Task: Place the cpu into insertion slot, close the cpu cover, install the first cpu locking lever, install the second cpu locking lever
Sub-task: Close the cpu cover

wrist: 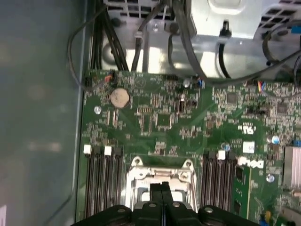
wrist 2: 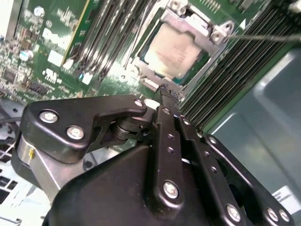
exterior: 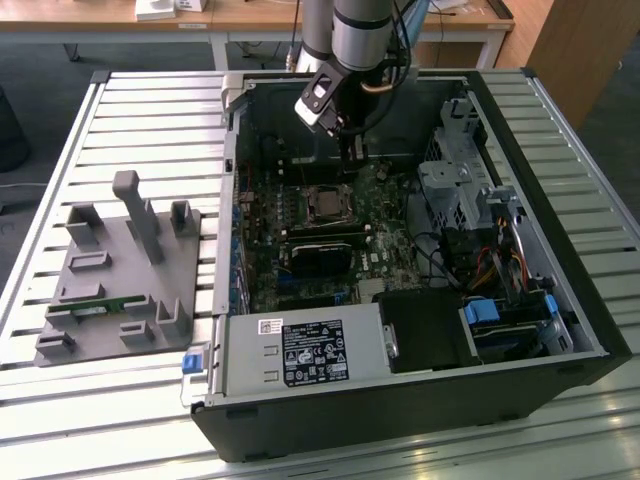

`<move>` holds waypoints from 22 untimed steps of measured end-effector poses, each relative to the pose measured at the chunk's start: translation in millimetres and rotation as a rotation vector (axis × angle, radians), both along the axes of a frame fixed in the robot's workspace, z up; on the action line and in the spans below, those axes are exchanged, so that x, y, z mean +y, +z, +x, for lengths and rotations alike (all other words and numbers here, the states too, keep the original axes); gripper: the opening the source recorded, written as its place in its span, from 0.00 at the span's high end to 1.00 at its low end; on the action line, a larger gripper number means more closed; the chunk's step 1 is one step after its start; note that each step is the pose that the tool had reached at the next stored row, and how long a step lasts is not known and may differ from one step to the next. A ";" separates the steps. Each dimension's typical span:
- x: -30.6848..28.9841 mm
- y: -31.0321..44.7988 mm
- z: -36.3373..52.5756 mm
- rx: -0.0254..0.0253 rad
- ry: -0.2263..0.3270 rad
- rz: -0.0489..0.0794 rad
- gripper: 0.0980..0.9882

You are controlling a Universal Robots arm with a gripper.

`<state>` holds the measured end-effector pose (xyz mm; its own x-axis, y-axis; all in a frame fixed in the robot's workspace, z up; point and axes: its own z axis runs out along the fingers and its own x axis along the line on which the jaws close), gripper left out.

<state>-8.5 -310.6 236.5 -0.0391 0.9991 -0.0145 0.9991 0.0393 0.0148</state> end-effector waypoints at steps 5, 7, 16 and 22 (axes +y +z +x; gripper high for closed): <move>0.0 -6.4 -8.3 0.0000 0.000 0.000 0.99; 0.0 -8.9 -10.6 -0.0001 0.000 0.000 0.99; -0.5 -14.1 -28.6 -0.0001 0.000 0.000 0.99; -0.9 -17.6 -34.5 0.0000 0.000 0.000 0.99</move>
